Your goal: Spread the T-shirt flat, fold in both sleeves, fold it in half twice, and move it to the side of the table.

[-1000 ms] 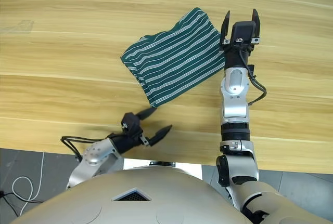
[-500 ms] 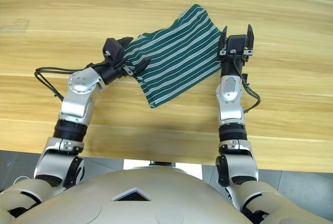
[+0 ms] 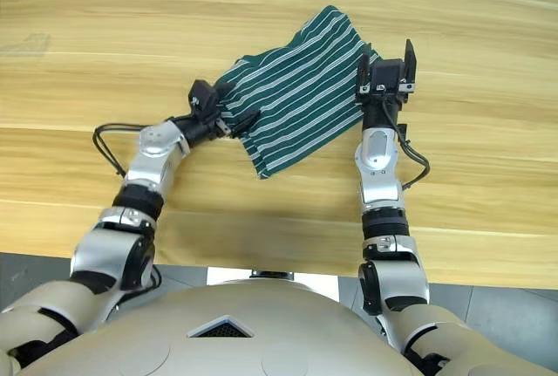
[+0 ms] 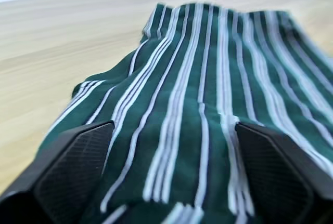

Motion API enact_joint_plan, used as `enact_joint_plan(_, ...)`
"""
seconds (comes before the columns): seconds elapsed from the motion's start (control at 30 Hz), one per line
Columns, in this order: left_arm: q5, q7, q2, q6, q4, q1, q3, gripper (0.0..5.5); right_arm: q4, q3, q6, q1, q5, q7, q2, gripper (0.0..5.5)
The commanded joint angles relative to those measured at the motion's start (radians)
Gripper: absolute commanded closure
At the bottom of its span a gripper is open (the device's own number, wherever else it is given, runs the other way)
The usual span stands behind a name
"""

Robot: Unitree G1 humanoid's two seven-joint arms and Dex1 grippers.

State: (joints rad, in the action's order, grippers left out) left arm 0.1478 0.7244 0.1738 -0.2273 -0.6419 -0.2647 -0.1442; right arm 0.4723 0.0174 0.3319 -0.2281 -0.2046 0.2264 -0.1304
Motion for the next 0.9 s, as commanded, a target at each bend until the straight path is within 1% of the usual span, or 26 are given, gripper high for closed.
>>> enact_joint_plan(0.03, 0.057, -0.104, 0.059, 0.317, 0.621, 0.648, -0.079, 1.19, -0.001, 0.003, -0.015, 0.016, -0.008, -0.001, -0.015, 2.31)
enact_joint_plan(0.1, 0.096, -0.158, 0.053, 0.373, 0.782, 0.767, -0.085, 1.19, -0.013, -0.01, -0.024, 0.018, -0.014, -0.016, -0.015, 2.31)
enact_joint_plan(0.2, 0.149, -0.178, 0.089, 0.43, 0.975, 0.92, -0.079, 1.19, -0.02, -0.015, -0.036, 0.001, -0.022, -0.029, -0.027, 2.31)
enact_joint_plan(0.3, 0.17, -0.177, 0.118, 0.457, 1.062, 0.992, -0.074, 1.19, 0.01, -0.007, -0.037, -0.033, -0.024, -0.018, -0.035, 2.31)
enact_joint_plan(0.37, 0.168, -0.171, 0.126, 0.461, 1.07, 0.991, -0.095, 1.19, 0.043, -0.006, -0.033, -0.054, -0.026, -0.003, -0.033, 2.31)
enact_joint_plan(0.5, 0.157, -0.152, 0.115, 0.427, 1.032, 0.95, -0.139, 1.19, 0.121, -0.031, -0.002, -0.079, -0.066, 0.026, -0.052, 2.31)
enact_joint_plan(0.53, 0.179, -0.131, 0.116, 0.4, 1.041, 0.939, -0.131, 1.19, 0.125, -0.014, -0.001, -0.076, -0.057, 0.027, -0.069, 2.31)
enact_joint_plan(0.57, 0.2, -0.122, 0.108, 0.373, 1.042, 0.915, -0.113, 1.19, 0.121, 0.028, -0.006, -0.066, -0.016, 0.016, -0.088, 2.31)
enact_joint_plan(0.63, 0.23, -0.134, 0.066, 0.331, 0.998, 0.8, -0.056, 1.19, 0.087, 0.143, -0.067, 0.003, 0.063, 0.01, -0.15, 2.31)
enact_joint_plan(0.67, 0.233, -0.144, 0.045, 0.314, 0.969, 0.745, -0.04, 1.19, 0.075, 0.177, -0.091, 0.043, 0.075, 0.006, -0.181, 2.31)
enact_joint_plan(0.73, 0.224, -0.171, -0.001, 0.273, 0.905, 0.632, -0.014, 1.19, 0.03, 0.2, -0.131, 0.144, 0.077, -0.039, -0.229, 2.31)
enact_joint_plan(0.8, 0.223, -0.189, -0.034, 0.234, 0.86, 0.541, 0.012, 1.19, -0.06, 0.204, -0.204, 0.247, 0.13, -0.127, -0.225, 2.31)
enact_joint_plan(0.9, 0.214, -0.256, -0.058, 0.277, 0.803, 0.437, 0.046, 1.19, -0.184, 0.188, -0.31, 0.321, 0.135, -0.154, -0.2, 2.31)
